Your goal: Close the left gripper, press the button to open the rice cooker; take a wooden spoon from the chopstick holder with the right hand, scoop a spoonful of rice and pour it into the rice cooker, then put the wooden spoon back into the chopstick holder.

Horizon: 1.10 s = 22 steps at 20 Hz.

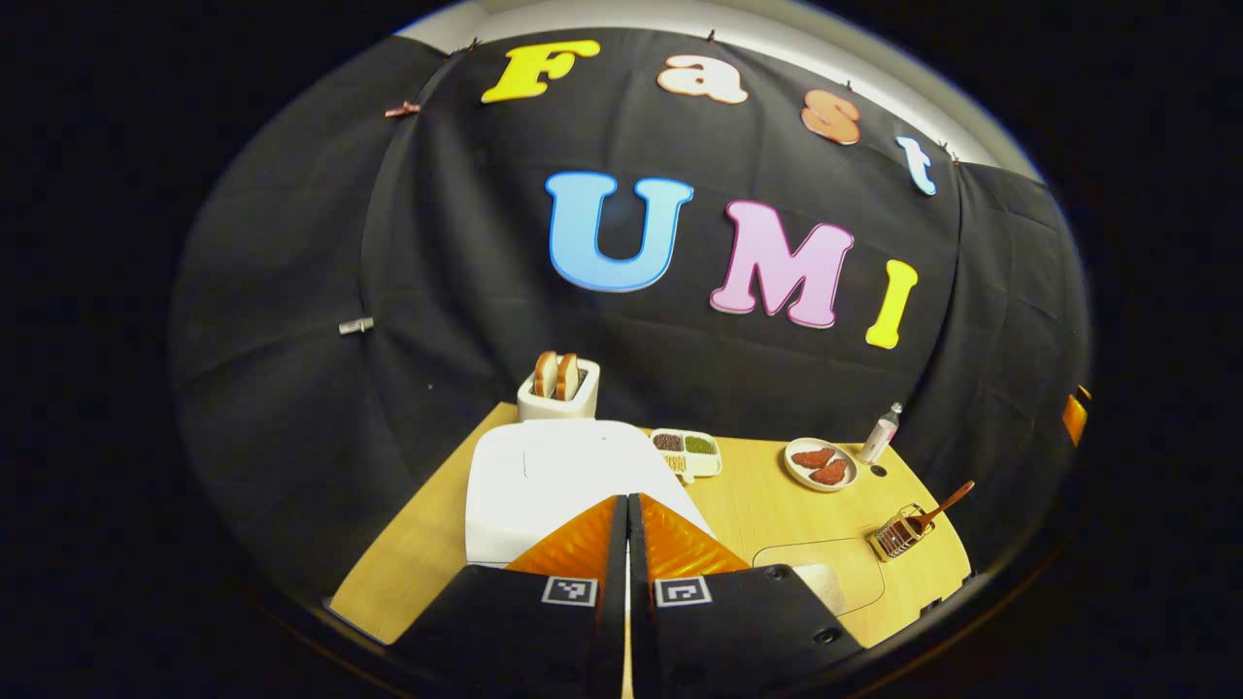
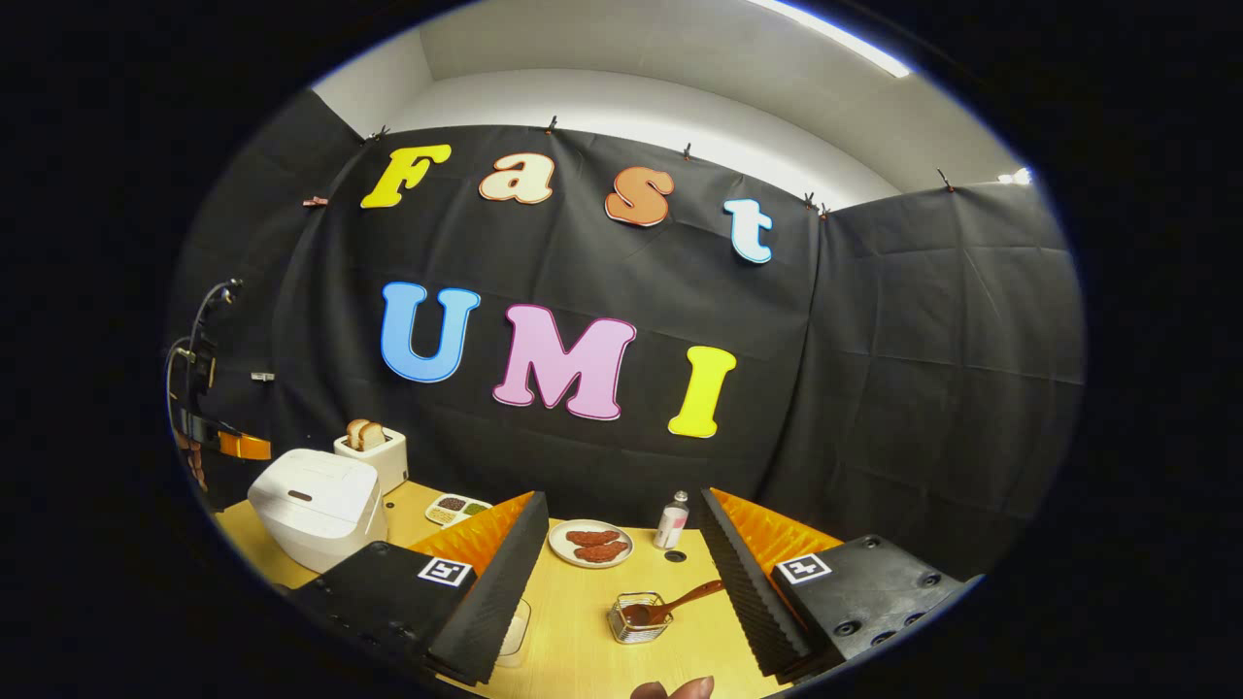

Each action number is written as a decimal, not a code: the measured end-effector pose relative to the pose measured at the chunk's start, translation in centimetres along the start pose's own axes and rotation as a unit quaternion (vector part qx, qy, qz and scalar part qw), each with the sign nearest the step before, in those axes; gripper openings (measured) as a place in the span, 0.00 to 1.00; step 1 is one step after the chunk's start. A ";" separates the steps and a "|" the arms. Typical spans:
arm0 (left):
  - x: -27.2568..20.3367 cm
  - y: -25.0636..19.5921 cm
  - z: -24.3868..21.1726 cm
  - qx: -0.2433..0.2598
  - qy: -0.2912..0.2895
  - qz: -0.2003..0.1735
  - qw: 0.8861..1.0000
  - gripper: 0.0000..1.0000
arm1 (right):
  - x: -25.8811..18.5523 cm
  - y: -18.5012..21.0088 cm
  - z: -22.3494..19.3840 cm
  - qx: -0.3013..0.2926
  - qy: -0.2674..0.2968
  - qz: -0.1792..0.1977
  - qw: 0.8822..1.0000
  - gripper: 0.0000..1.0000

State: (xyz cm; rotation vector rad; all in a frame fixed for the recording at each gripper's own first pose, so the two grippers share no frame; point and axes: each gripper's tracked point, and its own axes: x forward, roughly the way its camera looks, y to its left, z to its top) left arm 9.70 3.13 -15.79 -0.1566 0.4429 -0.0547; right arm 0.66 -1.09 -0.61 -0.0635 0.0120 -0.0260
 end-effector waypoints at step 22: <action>7.4 1.4 -6.8 0.008 0.137 0.007 0.991 0.08 | -0.3 -3.2 -1.9 -0.003 0.020 -0.058 0.998 0.97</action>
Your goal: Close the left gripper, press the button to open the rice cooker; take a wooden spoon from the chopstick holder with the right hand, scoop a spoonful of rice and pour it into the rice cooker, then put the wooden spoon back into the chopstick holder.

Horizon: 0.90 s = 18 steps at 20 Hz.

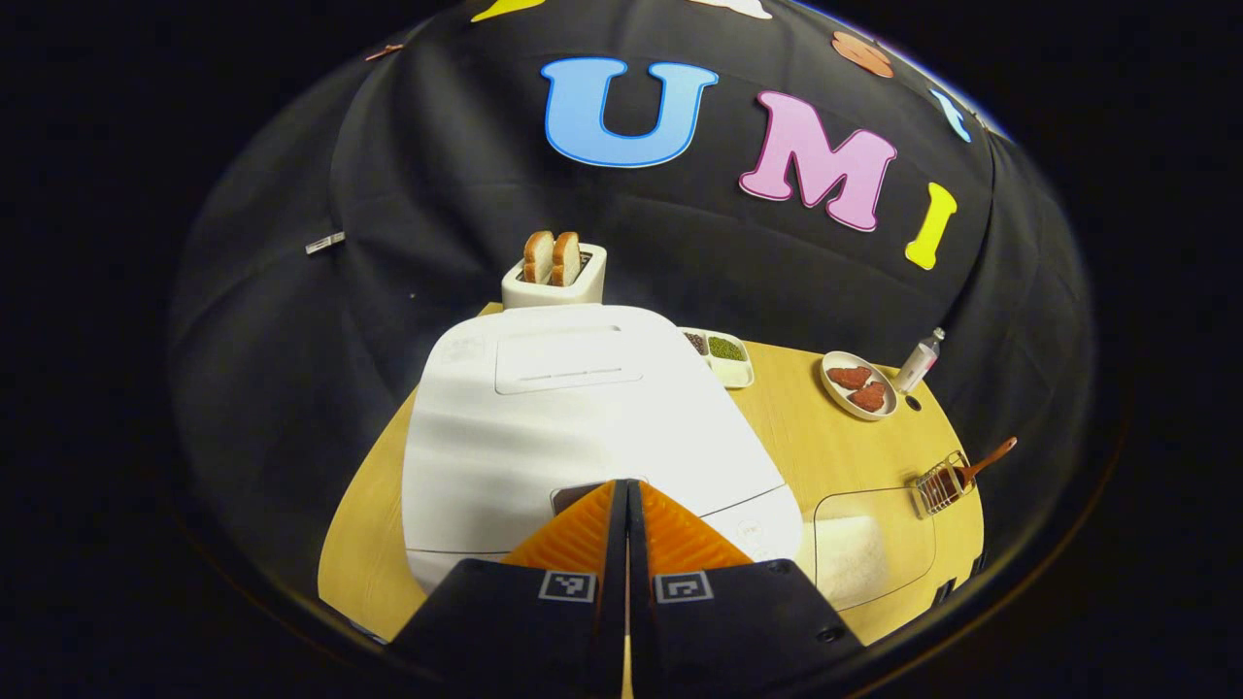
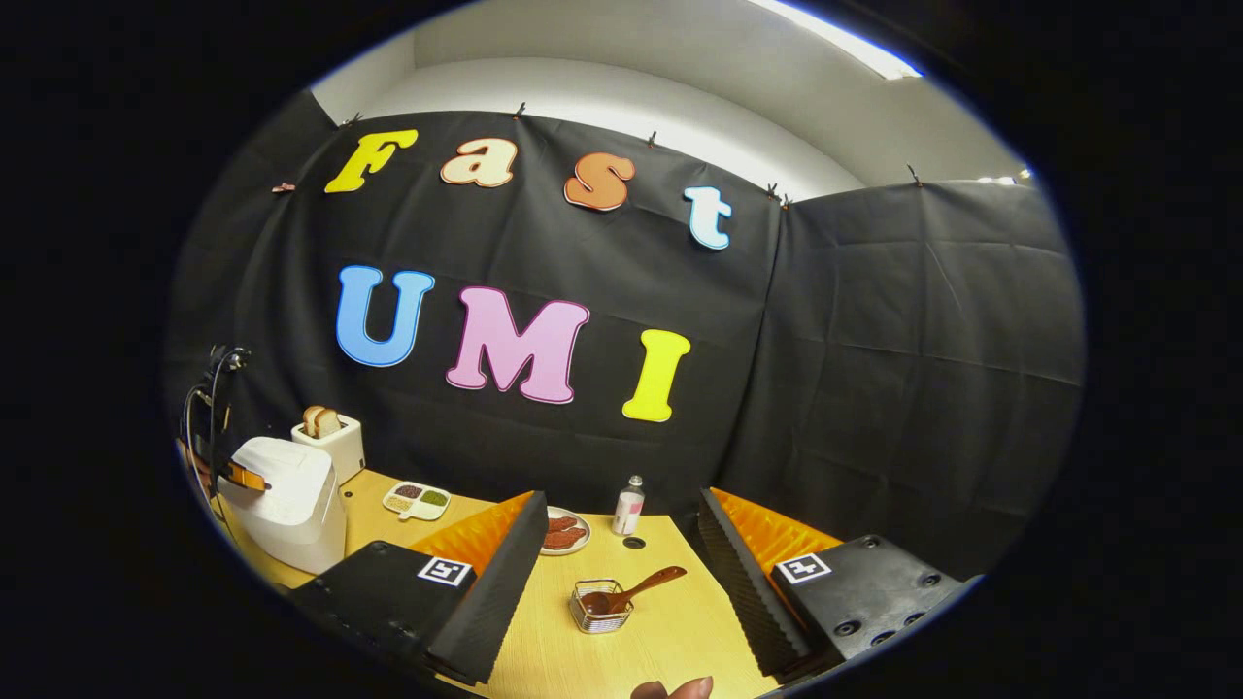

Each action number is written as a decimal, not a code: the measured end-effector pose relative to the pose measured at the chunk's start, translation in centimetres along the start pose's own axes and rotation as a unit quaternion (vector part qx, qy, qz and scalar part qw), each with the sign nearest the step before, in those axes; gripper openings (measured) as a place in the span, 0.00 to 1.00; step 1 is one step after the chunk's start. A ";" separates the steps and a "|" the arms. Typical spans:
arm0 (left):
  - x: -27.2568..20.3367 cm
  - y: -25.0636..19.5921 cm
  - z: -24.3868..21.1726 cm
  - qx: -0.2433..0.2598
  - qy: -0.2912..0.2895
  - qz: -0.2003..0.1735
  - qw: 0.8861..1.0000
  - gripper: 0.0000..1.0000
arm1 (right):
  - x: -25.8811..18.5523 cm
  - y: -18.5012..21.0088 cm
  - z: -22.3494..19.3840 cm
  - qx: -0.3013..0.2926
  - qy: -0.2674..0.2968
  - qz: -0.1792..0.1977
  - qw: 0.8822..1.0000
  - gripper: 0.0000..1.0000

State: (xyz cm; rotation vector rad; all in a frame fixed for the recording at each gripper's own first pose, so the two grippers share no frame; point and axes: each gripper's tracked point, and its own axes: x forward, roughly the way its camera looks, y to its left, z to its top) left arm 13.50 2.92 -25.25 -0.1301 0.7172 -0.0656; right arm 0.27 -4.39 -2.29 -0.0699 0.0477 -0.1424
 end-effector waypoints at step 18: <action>0.5 -0.3 0.5 -0.039 0.116 -0.063 0.990 0.08 | -2.7 -1.5 -0.2 0.009 0.003 -0.007 1.000 0.98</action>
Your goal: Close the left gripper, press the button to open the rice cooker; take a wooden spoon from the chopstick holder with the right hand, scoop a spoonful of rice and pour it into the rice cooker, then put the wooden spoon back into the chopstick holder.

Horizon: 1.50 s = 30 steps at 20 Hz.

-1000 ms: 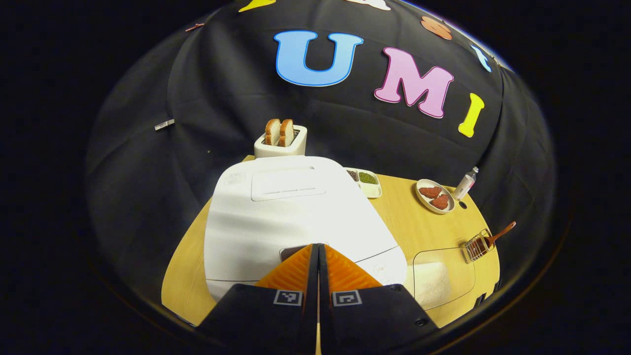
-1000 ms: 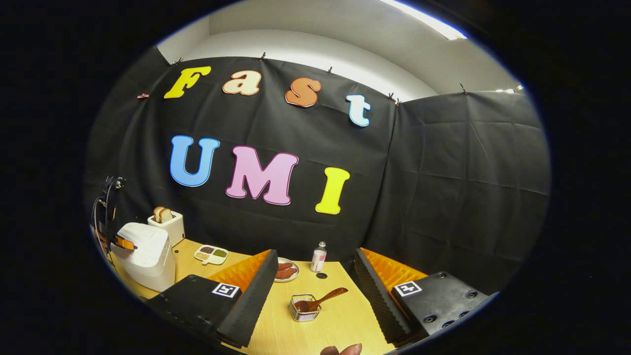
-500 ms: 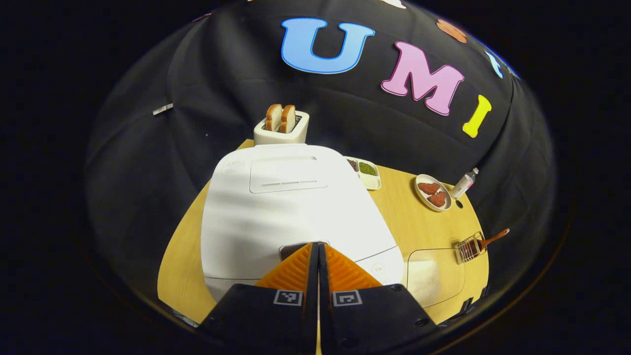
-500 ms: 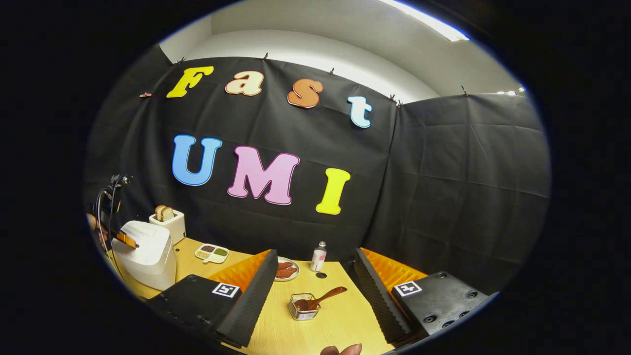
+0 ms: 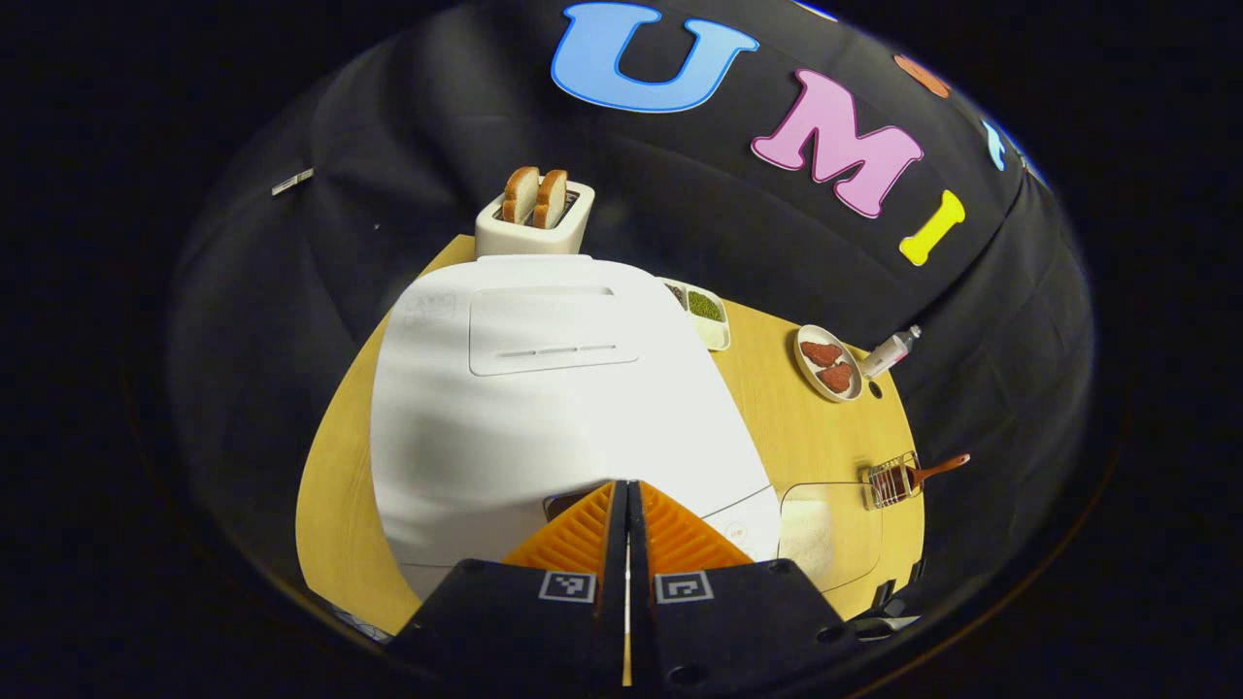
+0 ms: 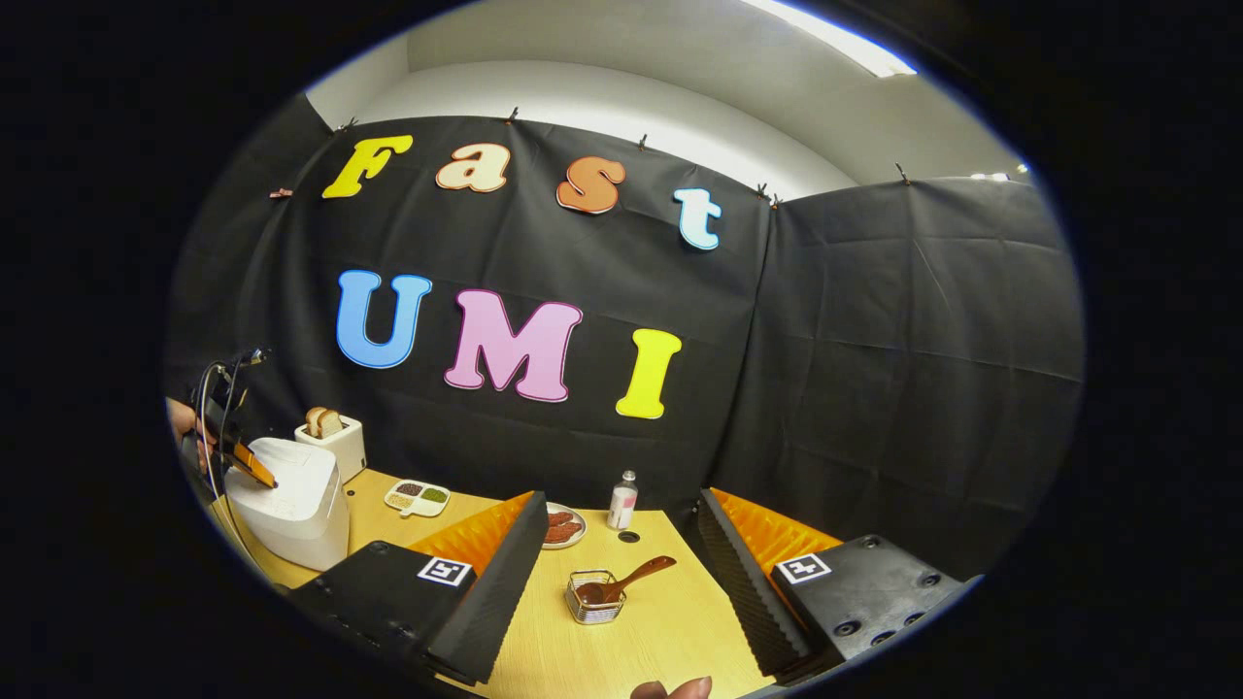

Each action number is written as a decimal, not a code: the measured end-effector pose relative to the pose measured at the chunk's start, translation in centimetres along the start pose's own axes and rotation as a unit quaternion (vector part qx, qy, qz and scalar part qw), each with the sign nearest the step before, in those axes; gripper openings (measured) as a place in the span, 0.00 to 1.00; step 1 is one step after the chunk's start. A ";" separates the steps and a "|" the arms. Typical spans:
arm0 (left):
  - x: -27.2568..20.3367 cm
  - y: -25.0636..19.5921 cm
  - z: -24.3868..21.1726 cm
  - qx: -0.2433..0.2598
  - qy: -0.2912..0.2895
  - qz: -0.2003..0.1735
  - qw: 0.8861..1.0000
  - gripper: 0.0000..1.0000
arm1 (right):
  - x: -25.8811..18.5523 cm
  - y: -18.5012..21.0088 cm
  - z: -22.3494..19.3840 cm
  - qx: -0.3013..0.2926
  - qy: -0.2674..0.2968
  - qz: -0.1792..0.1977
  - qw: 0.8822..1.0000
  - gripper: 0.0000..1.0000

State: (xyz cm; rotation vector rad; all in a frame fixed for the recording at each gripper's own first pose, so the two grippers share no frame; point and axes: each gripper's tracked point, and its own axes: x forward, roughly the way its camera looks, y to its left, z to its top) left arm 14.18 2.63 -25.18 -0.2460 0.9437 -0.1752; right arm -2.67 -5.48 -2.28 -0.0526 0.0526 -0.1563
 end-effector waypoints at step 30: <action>-18.6 -1.1 9.2 0.063 -0.382 0.075 0.919 0.90 | 1.0 -0.4 -0.4 -0.008 -0.005 0.031 0.999 0.98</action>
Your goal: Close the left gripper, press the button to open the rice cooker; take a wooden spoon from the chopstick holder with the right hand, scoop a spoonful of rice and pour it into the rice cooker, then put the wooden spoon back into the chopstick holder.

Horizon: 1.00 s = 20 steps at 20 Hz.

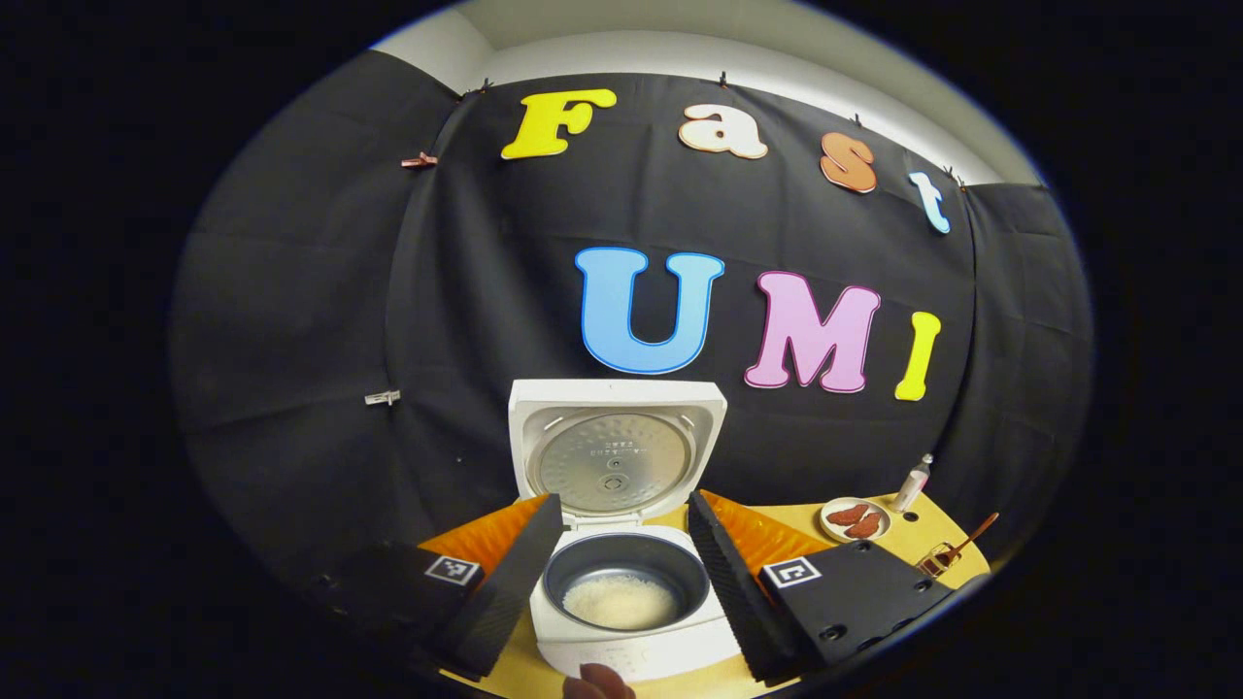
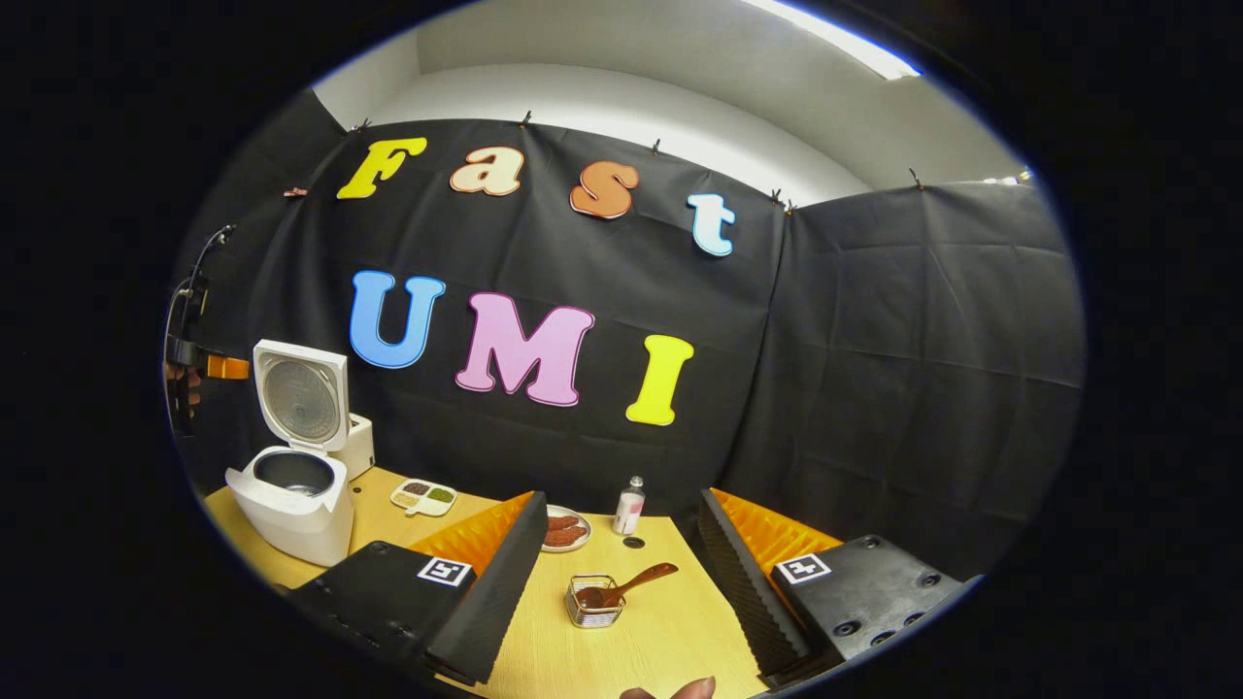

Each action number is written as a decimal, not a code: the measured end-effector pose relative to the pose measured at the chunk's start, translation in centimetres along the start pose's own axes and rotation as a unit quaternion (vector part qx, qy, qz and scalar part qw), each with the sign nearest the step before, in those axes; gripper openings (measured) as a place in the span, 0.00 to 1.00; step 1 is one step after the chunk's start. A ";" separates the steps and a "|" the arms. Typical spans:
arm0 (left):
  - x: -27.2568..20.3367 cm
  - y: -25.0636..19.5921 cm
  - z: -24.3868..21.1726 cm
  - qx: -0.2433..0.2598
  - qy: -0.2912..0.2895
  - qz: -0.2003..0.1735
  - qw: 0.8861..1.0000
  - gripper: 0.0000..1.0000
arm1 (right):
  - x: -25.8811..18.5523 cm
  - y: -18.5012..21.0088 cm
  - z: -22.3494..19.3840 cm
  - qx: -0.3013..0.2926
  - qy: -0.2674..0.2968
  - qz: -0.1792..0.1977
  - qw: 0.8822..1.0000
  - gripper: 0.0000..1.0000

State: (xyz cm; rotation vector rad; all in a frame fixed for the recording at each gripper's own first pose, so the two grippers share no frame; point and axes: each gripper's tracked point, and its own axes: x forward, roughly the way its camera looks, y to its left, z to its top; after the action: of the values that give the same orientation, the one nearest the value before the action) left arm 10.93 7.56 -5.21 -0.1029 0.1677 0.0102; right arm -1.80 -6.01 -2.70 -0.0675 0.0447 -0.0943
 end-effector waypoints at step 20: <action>-10.0 -10.0 -5.1 -0.043 0.011 0.084 0.995 0.90 | 15.8 -3.8 -26.3 0.156 0.167 0.114 0.967 0.96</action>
State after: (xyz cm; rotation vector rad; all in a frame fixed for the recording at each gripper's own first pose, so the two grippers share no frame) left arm 0.46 -2.94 -7.50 -0.1737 0.1981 0.1842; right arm 12.28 -12.97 -29.30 0.2692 0.3737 0.1195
